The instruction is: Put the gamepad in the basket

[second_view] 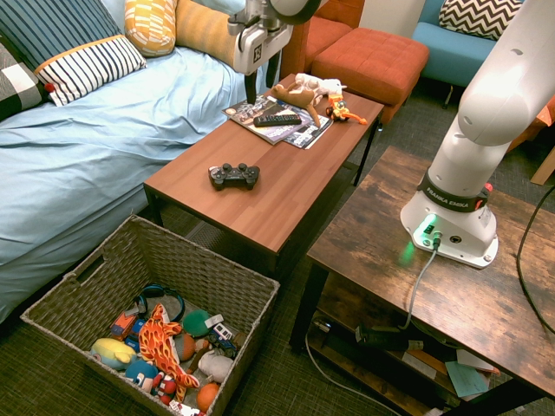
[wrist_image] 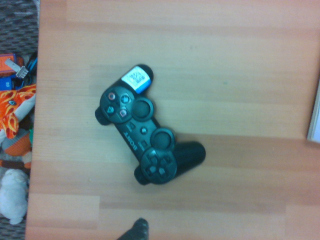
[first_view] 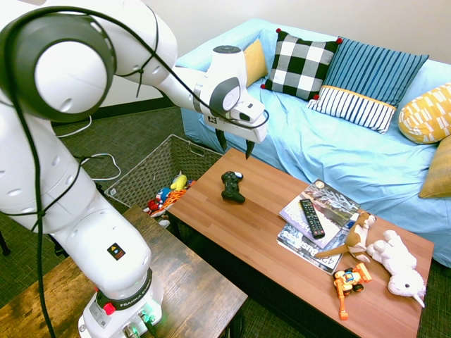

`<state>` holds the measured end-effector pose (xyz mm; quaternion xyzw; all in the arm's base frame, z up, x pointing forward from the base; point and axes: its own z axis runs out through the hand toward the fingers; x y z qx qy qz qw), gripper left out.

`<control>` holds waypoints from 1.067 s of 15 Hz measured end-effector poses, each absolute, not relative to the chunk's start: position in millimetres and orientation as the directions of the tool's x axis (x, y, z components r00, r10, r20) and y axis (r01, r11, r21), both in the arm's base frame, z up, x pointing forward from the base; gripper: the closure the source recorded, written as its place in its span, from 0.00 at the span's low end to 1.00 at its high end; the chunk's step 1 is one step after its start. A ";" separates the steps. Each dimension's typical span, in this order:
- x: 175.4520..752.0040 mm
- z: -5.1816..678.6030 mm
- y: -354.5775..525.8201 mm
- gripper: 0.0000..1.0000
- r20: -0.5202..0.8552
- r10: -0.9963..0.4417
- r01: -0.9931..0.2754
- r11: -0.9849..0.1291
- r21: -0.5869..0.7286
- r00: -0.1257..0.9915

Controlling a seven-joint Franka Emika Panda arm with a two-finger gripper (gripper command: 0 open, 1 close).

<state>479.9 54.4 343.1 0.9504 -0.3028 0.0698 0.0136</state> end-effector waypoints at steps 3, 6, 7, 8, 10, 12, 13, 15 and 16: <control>497.6 305.1 78.1 0.00 0.163 -0.479 -0.484 -0.875 -0.010 0.863; 506.1 263.1 94.4 0.00 0.159 -0.401 -0.405 -0.914 -0.011 0.902; 508.6 248.1 97.7 0.00 0.156 -0.376 -0.381 -0.925 0.000 0.913; 511.9 230.7 100.4 0.00 0.149 -0.354 -0.360 -0.933 0.014 0.923; 521.7 199.0 105.6 0.00 0.126 -0.339 -0.346 -0.938 0.037 0.932; 528.2 169.6 112.4 0.00 0.101 -0.325 -0.332 -0.942 0.060 0.940; 530.4 157.8 114.9 0.00 0.091 -0.319 -0.325 -0.943 0.070 0.943; 535.2 138.6 115.4 0.00 0.076 -0.313 -0.319 -0.944 0.086 0.947; 537.8 132.2 114.2 0.00 0.069 -0.310 -0.315 -0.945 0.089 0.948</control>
